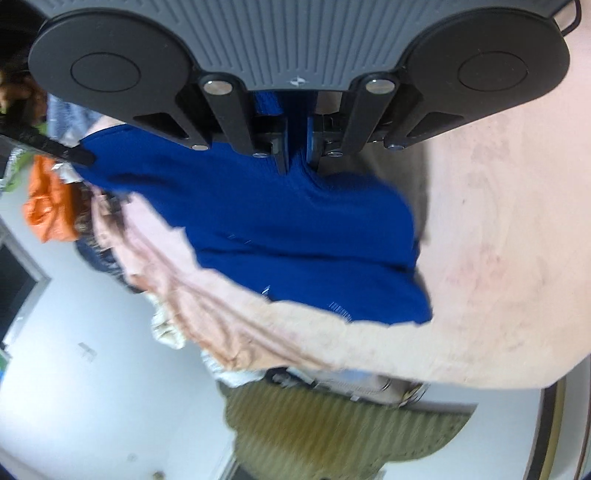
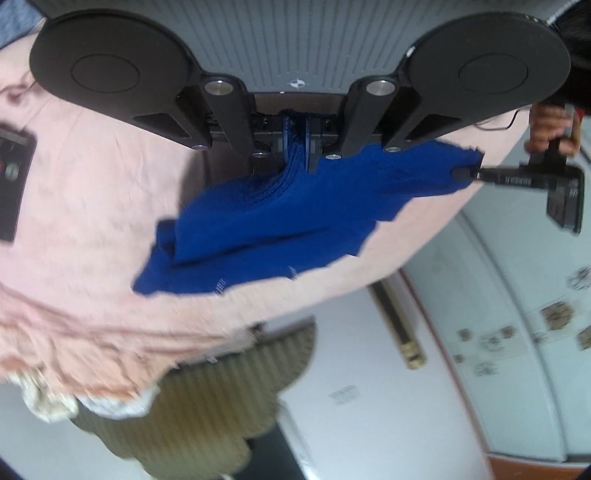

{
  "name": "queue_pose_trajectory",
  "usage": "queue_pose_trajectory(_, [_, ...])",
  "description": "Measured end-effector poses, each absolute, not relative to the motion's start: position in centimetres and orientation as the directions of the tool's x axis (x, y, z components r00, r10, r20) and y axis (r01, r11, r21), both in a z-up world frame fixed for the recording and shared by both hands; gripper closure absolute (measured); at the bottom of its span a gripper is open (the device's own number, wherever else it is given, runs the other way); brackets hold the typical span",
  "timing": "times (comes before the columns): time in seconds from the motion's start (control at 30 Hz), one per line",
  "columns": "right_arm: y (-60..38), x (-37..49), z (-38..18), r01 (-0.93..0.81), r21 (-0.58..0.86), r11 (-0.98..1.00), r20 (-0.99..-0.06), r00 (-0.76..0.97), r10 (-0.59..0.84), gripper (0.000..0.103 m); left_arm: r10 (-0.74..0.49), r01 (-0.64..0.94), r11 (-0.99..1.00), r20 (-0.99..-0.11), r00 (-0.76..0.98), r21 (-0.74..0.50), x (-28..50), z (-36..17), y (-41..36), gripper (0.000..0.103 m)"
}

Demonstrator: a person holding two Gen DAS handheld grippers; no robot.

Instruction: Fold small clothes

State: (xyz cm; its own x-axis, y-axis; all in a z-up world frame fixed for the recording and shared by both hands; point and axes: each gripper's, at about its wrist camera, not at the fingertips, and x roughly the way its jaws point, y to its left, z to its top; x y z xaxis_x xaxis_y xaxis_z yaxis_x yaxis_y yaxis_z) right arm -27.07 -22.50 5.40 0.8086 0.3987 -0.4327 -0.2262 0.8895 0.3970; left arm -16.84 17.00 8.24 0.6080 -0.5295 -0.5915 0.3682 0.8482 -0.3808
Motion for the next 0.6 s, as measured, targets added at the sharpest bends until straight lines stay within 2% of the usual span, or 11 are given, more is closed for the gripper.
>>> queue_pose_trajectory(0.07, [-22.5,-28.3,6.7,-0.268,0.37,0.889,-0.426,0.802,0.419,0.092,-0.546,0.394,0.838,-0.577,0.607,-0.379,-18.0,9.4,17.2,0.095])
queue_pose_trajectory(0.23, [-21.7,-29.9,8.1,-0.331,0.305,0.893,-0.455,0.773,0.442,0.092,-0.549,0.394,0.836,-0.608,0.574,-0.383,-18.3,9.1,17.0,0.095])
queue_pose_trajectory(0.4, [-22.4,-28.0,7.4,-0.295,0.393,0.871,-0.434,0.775,0.459,0.092,-0.545,0.352,0.838,-0.625,0.56,-0.416,-15.4,8.5,16.9,0.095])
queue_pose_trajectory(0.6, [-24.8,-24.2,7.4,-0.22,0.491,0.843,-0.357,0.831,0.426,0.092,-0.544,0.327,0.838,-0.617,0.569,-0.437,-11.0,9.6,16.1,0.095])
